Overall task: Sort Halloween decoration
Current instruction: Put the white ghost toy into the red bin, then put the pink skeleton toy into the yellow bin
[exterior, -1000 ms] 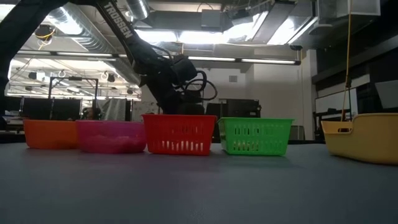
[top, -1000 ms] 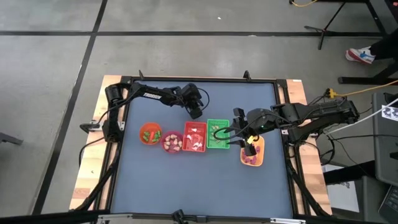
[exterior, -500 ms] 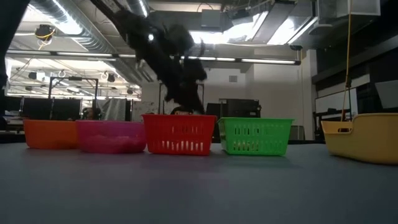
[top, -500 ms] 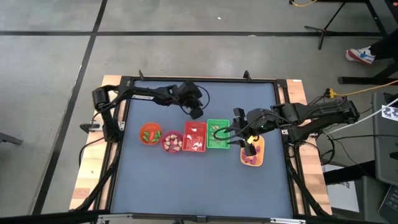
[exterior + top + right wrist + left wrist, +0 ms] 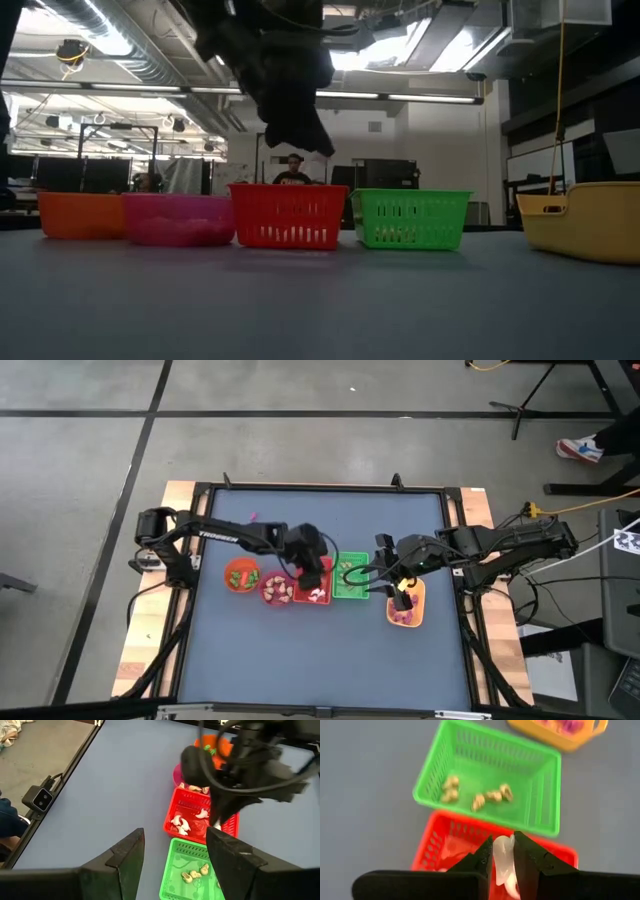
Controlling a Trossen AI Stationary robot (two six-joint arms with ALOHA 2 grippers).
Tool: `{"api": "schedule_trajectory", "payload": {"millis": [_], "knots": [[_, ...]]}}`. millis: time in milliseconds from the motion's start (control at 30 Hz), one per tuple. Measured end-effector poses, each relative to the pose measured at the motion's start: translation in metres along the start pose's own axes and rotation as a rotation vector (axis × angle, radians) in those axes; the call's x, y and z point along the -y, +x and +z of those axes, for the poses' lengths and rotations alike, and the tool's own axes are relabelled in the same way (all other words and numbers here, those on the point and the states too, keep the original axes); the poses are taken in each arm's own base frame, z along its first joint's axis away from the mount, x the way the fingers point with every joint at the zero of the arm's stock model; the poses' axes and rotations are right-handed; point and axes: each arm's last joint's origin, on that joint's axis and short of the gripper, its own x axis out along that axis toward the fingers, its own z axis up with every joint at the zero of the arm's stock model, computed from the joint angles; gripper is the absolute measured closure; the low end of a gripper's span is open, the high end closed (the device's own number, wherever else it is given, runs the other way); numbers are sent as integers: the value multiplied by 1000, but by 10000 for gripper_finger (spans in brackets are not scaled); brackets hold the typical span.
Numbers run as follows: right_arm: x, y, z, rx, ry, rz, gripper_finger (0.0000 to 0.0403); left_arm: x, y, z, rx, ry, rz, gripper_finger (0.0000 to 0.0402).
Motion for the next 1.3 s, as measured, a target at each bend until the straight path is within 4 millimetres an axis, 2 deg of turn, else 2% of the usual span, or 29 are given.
{"api": "schedule_trajectory", "payload": {"millis": [133, 267, 467, 600, 700, 933, 1300], "knots": [[0, 0, 0, 0, 0, 0, 192, 14, 2, -8, -36, 36, 77, 354], [0, 0, 0, 0, 0, 0, 192, 19, 2, -11, -40, 59, 158, 325], [0, 0, 0, 0, 12, 0, 192, 15, 2, -12, -52, 53, 199, 261], [0, 0, 0, 0, 26, 0, 192, 6, 0, -12, -71, 33, 217, 237], [0, 0, 0, 0, 27, 1, 192, -7, -7, -10, -84, 4, 240, 233], [0, 0, 0, 0, 27, 0, 192, -47, -39, -8, -138, -88, 330, 233], [0, 0, 0, 0, 27, 0, 192, -138, -69, -29, -313, -320, 564, 233]]}}
